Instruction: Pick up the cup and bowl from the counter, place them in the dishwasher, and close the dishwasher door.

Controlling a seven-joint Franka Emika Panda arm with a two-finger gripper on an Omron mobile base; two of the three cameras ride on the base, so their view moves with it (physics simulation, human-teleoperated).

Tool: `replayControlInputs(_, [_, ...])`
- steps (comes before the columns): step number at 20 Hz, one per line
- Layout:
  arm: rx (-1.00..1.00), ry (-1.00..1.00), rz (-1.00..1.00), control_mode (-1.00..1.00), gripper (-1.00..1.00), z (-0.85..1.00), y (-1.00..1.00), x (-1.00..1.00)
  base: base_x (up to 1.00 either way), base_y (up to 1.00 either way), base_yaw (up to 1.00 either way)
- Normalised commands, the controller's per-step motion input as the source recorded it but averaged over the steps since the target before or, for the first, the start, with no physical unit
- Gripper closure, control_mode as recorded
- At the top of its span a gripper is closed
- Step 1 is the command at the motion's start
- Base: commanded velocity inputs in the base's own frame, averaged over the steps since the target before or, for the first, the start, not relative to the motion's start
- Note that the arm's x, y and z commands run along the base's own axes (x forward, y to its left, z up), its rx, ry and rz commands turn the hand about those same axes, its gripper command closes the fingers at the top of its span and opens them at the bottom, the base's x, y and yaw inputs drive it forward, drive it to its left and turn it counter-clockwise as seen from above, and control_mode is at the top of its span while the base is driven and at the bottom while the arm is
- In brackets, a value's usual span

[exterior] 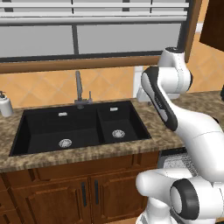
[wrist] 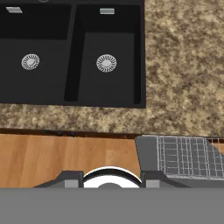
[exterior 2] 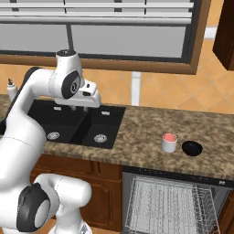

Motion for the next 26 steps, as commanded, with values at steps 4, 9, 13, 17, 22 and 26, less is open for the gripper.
replayControlInputs(4, [0.0, 0.01, 0.0, -1.0, -1.0, -0.04, 0.0, -0.31, 0.0, 0.0, 0.0])
replayControlInputs(9, [0.0, 0.0, 0.0, -1.0, -1.0, -0.45, 0.0, -0.34, 0.0, 0.0, 0.0])
replayControlInputs(13, [0.0, 0.0, 0.0, -1.0, -1.0, -0.32, 0.0, 0.01, 0.0, 0.0, 0.0])
replayControlInputs(17, [0.0, -0.03, 0.0, 1.0, -1.0, -0.13, 0.0, 0.11, 0.03, 0.0, 0.0])
replayControlInputs(22, [0.0, 0.0, 0.0, 1.0, -1.0, 0.0, 0.0, 0.0, -0.44, 0.02, -0.14])
replayControlInputs(26, [0.0, 0.0, 0.0, 1.0, -1.0, 0.0, 0.0, 0.0, -0.15, 0.57, -0.36])
